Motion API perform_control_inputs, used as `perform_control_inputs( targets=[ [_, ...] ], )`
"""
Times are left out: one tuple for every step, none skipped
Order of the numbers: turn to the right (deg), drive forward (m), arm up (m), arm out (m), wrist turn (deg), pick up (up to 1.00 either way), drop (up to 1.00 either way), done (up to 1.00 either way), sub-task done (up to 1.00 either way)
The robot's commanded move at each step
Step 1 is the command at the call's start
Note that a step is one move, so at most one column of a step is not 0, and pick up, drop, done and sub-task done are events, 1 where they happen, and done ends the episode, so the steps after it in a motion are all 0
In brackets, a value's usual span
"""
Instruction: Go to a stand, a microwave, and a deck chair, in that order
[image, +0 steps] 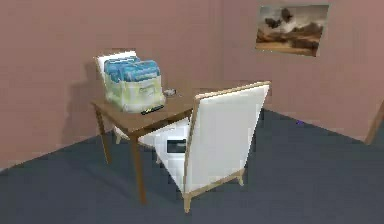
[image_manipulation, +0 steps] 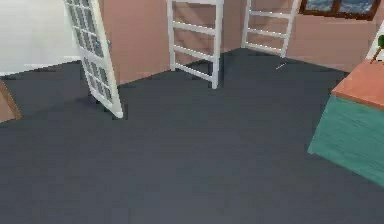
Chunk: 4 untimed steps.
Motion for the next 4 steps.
perform_control_inputs(
  targets=[
    [-45.0, 0.0, 0.0, 0.0, 0.0, 0.0, 0.0, 0.0, 0.0],
    [-6.0, 0.0, 0.0, 0.0, 0.0, 0.0, 0.0, 0.0, 0.0],
    [0.0, 0.75, 0.0, 0.0, 0.0, 0.0, 0.0, 0.0, 0.0],
    [-24.0, 0.0, 0.0, 0.0, 0.0, 0.0, 0.0, 0.0, 0.0]
  ],
)
